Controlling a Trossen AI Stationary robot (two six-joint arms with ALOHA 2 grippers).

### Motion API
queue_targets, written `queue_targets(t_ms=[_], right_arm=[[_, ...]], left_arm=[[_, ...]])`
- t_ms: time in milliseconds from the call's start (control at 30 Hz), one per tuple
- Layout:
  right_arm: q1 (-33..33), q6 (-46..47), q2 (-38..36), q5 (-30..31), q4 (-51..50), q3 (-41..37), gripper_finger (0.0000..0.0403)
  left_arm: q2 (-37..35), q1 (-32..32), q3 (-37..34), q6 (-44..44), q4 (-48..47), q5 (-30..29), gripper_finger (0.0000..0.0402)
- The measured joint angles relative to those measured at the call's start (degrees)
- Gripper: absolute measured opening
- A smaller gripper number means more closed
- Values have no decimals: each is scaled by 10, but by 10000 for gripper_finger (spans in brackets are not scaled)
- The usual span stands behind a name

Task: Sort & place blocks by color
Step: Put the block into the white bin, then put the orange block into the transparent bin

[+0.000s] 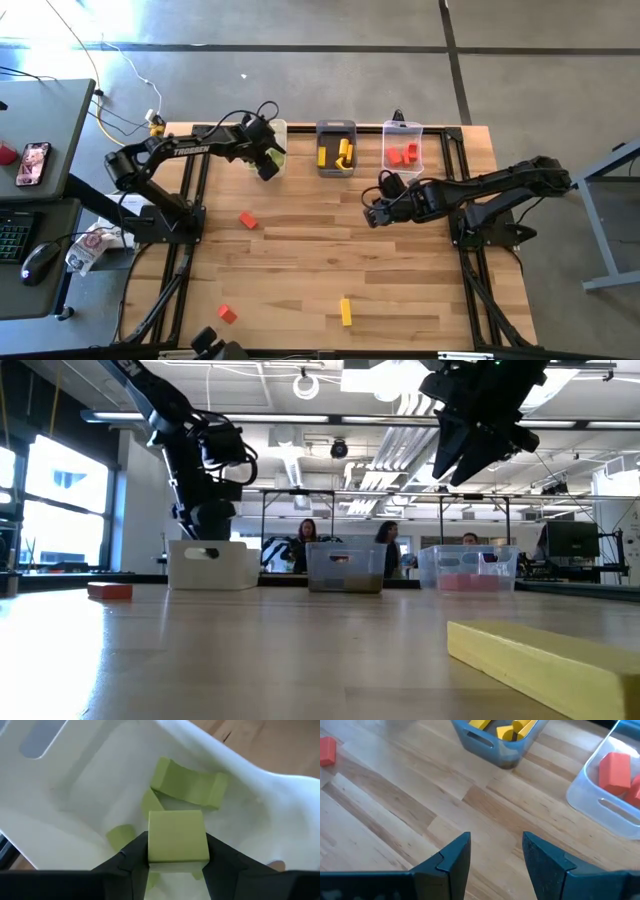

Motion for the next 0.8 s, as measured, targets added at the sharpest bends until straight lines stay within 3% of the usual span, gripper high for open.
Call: queue_targets(t_ms=[300, 500, 667, 800], right_arm=[[0, -1, 0, 26, 0, 0, 165], [0, 4, 0, 26, 0, 0, 165], [0, 4, 0, 40, 0, 0, 165], [0, 4, 0, 57, 0, 0, 165]], left_arm=[[2, 0, 0, -15, -19, -13, 155], [1, 0, 0, -6, -49, -16, 198], [1, 0, 2, 7, -59, -52, 237], [1, 0, 21, 18, -77, -62, 250]])
